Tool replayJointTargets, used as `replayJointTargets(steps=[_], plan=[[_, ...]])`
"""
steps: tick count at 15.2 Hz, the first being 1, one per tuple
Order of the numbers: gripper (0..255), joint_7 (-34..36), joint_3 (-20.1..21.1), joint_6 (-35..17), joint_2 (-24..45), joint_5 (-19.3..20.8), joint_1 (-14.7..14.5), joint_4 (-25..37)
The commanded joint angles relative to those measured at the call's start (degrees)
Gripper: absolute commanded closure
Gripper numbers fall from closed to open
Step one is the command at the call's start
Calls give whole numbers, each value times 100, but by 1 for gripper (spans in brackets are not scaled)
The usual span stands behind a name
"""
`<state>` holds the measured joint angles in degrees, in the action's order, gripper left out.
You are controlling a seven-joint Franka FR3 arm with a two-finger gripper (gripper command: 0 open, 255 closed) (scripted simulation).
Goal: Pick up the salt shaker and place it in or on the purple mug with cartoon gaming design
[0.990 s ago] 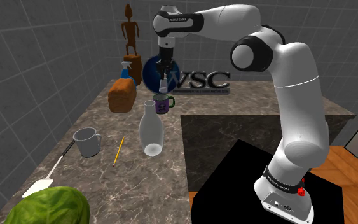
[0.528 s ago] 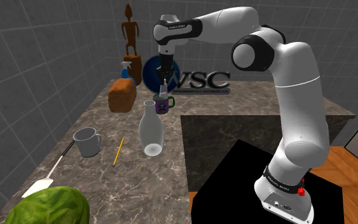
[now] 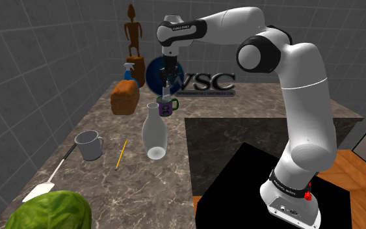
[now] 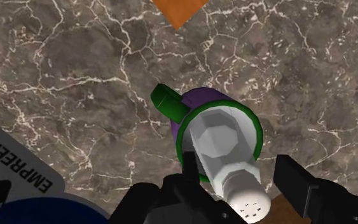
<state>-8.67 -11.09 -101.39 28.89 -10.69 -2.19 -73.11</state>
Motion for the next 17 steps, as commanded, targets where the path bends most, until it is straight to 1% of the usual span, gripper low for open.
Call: replayJointTargets(steps=[1, 5, 9, 17], plan=[[0, 0, 1, 4, 7, 1, 0, -10], [0, 1, 1, 5, 12, 0, 0, -4], [0, 44, -12, 787, 106, -3, 99, 875], [0, 44, -11, 787, 106, -3, 99, 875]])
